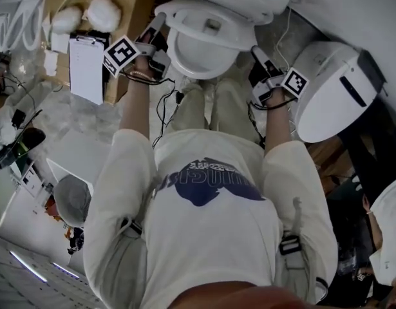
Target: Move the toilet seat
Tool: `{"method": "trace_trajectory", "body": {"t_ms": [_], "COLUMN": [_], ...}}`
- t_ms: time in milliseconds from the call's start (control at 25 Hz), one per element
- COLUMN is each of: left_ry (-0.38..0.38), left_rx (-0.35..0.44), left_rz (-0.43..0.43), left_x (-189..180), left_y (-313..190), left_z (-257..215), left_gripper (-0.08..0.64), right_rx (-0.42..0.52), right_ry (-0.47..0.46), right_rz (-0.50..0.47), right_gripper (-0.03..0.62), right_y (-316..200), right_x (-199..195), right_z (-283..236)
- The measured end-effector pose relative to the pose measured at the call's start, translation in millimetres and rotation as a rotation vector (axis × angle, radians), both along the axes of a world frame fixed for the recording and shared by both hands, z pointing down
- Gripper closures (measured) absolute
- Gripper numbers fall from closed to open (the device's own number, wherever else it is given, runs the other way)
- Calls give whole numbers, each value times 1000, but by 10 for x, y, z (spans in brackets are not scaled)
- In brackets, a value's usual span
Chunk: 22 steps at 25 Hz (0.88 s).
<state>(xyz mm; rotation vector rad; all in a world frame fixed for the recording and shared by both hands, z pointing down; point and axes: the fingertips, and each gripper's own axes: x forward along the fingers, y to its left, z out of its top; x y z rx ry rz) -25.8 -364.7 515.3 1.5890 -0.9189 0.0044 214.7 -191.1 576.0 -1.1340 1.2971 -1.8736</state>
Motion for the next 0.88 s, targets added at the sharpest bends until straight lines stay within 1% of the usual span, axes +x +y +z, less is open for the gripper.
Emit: {"method": "trace_trajectory", "body": {"t_ms": [80,200,280,520,880], "left_ry": [0,6,12,6,15], "left_rx": [4,11,14,17,25], "left_rz": [-25,-50,-59,-57,-50], "left_x": [103,262,368,654,791], "left_y": [-154,-373,-512,-907,-1010], "left_z": [-38,-86,-96,-110,-98], "left_gripper": [414,402,397,393,391], "right_rx": [8,31,41,56,73], "right_ry": [-7,24,39,35,75], "right_rz": [-25,-82,-104,-104,-120], "right_gripper": [396,392,393,400,417], "right_y": [-109,-282,-396,-740,-794], "right_x": [102,230,315,561,628], "right_z": [-38,-103,-127,-137,-119]}}
